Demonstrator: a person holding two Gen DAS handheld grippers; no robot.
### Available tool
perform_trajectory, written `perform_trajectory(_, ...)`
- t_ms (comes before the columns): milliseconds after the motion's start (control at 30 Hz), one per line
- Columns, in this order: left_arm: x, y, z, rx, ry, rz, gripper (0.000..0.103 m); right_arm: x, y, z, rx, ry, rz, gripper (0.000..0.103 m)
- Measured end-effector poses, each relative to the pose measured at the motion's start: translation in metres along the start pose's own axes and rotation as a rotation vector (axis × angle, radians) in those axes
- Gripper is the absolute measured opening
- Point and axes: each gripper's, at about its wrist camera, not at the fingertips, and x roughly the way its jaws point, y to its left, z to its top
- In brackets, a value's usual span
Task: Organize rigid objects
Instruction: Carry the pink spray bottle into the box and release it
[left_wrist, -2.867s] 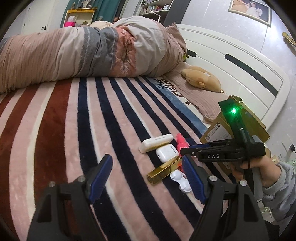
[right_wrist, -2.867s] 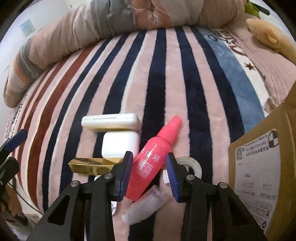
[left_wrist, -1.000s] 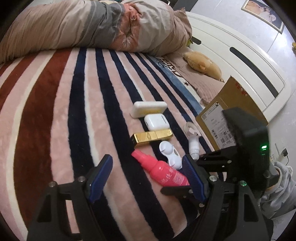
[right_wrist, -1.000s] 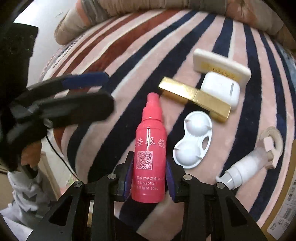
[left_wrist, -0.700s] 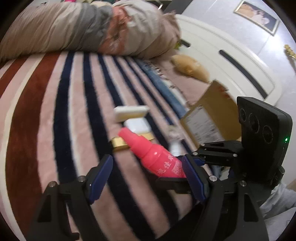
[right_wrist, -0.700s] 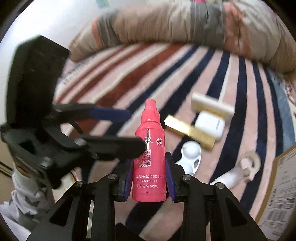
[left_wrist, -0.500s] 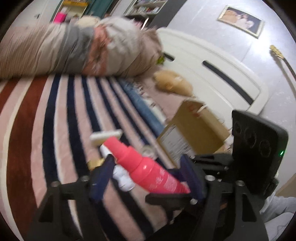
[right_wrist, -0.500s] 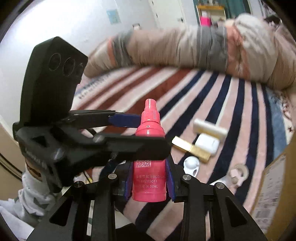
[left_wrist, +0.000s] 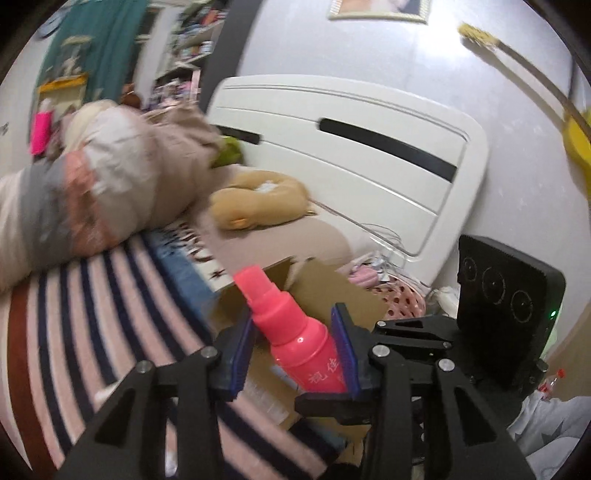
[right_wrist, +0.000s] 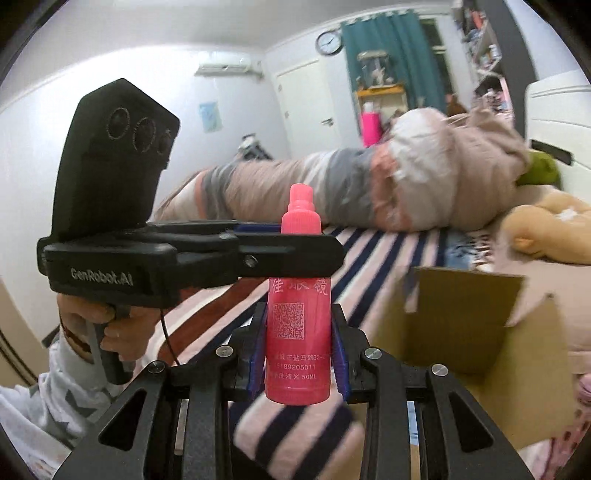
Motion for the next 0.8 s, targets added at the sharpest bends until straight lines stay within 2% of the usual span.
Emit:
perform_trajectory(167,0.057,-0.032,0.02,0.08,0.09,-0.028,0.034,-0.02,-0.046,-0.004,0.053,0.024,-0.103,0.027)
perform_trajectory(300,0.098,-0.042,0.019,0.097,0.174,-0.028,0.033,-0.012,-0.08,-0.012,0.125,0.109,-0.153,0.027)
perform_trajectory(433,0.131,-0.04,0.013,0.091,0.256,-0.036,0.033,0.002,-0.1,-0.022,0.142,0.202,-0.194,0.027)
perform_trajectory(667,0.158,-0.037,0.003,0.079,0.338,-0.023,0.035,0.016,-0.118,-0.041,0.118,0.291,-0.29,0.027)
perform_trajectory(700,0.158,-0.036,0.003,0.076,0.338,-0.018,0.042,0.017,-0.118,-0.043,0.115,0.296,-0.298,0.027)
perform_trajectory(733,0.156,-0.034,0.004,0.069,0.332,-0.017,0.052,0.018,-0.119,-0.043,0.115,0.3,-0.303,0.028)
perform_trajectory(800,0.148,-0.031,0.006,0.062,0.302,-0.012,0.062,0.016,-0.118,-0.044,0.12,0.301,-0.303,0.032)
